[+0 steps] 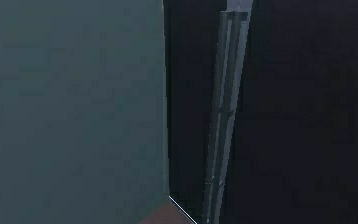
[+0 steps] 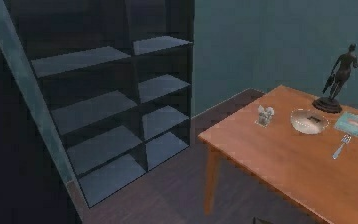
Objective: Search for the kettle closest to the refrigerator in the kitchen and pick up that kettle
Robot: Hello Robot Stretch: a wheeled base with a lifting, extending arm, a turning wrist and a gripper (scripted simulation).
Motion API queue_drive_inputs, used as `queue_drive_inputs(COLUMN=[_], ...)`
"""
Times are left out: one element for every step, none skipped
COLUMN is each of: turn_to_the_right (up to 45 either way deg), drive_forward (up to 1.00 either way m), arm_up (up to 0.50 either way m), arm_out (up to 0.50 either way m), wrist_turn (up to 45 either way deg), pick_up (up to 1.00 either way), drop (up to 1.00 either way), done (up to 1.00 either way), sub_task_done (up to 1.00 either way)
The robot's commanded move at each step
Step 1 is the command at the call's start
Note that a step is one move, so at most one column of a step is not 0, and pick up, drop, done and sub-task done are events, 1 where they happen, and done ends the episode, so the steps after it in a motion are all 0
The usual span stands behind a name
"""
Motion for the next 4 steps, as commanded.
queue_drive_inputs(turn_to_the_right=[45.0, 45.0, 45.0, 45.0], drive_forward=[0.0, 0.0, 0.0, 0.0], arm_up=[0.0, 0.0, 0.0, 0.0], arm_out=[0.0, 0.0, 0.0, 0.0], wrist_turn=[0.0, 0.0, 0.0, 0.0], pick_up=[0.0, 0.0, 0.0, 0.0], drop=[0.0, 0.0, 0.0, 0.0], done=[0.0, 0.0, 0.0, 0.0], sub_task_done=[0.0, 0.0, 0.0, 0.0])
